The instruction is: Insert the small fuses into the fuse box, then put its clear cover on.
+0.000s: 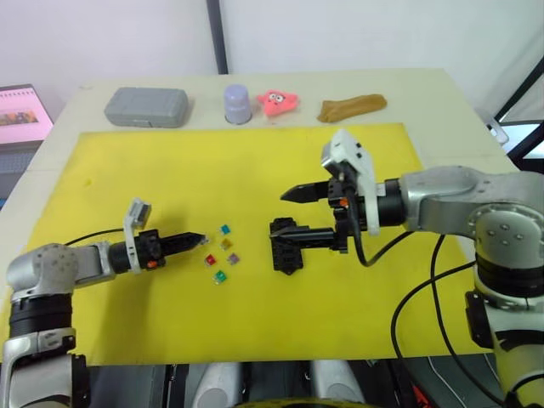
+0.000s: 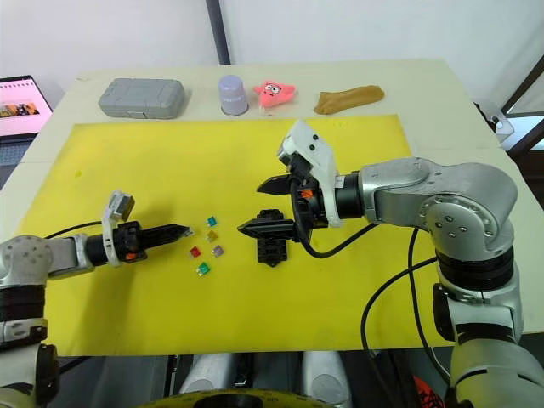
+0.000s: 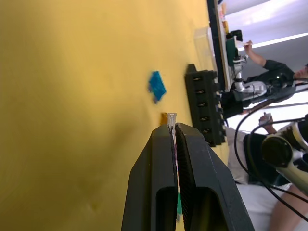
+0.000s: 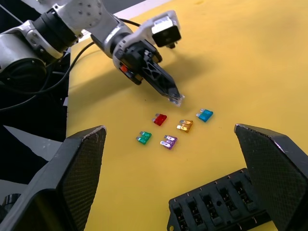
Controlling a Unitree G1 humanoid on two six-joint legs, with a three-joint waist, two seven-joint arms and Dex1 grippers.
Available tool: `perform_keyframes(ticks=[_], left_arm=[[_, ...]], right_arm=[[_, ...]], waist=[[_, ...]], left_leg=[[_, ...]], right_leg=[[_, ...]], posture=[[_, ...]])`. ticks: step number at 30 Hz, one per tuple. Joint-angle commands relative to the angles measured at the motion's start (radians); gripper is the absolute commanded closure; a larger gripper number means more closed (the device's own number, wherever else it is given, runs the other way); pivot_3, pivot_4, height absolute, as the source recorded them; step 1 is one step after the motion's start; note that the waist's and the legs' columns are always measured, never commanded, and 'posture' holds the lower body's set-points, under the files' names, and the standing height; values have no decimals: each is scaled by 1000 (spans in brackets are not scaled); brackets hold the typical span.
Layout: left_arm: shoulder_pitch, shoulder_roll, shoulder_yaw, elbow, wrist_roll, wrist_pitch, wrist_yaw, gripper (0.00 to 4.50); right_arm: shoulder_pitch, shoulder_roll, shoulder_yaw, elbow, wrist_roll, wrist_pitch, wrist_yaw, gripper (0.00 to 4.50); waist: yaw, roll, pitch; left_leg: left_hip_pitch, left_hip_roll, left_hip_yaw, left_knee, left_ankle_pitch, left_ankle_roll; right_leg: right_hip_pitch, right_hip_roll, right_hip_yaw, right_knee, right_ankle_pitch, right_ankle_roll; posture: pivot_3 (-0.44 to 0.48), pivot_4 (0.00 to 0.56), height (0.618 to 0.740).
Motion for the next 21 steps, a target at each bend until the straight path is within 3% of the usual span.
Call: perform_keyframes(ticks=[1,9,17,20,21], left_arm=[[-48,-16,106,-117,-120,62,50,4466],[-273,-182,161,-244,-370,125,263,4466],[-350,-251,82,-258,-597,71,428,4466],[-350,-239,45,-252,-647,38,462,4500],[-349,-234,33,-250,-660,28,470,4500]], right_arm=[[-5,34,-44,30,53,0,-8,0],[-81,108,-176,218,304,77,-182,0],[-103,65,-173,320,585,40,-406,0],[-94,40,-146,327,684,-7,-480,828],[-92,31,-134,332,718,-24,-507,1362]], waist=[[5,-1,0],[6,-5,0],[0,-5,0],[1,-5,0],[2,-5,0]], left_leg=[[0,0,0,0,0,0],[-1,-2,-1,1,0,0],[0,0,0,0,0,0],[-1,-1,0,1,0,0],[-1,-1,1,1,0,0]], right_leg=[[0,0,0,0,0,0],[2,-2,0,-2,0,0],[1,0,0,-2,0,0],[1,-1,0,-2,0,0],[1,0,0,-2,0,0]], posture=[[0,150,740],[0,150,740],[0,150,740],[0,150,740],[0,150,740]])
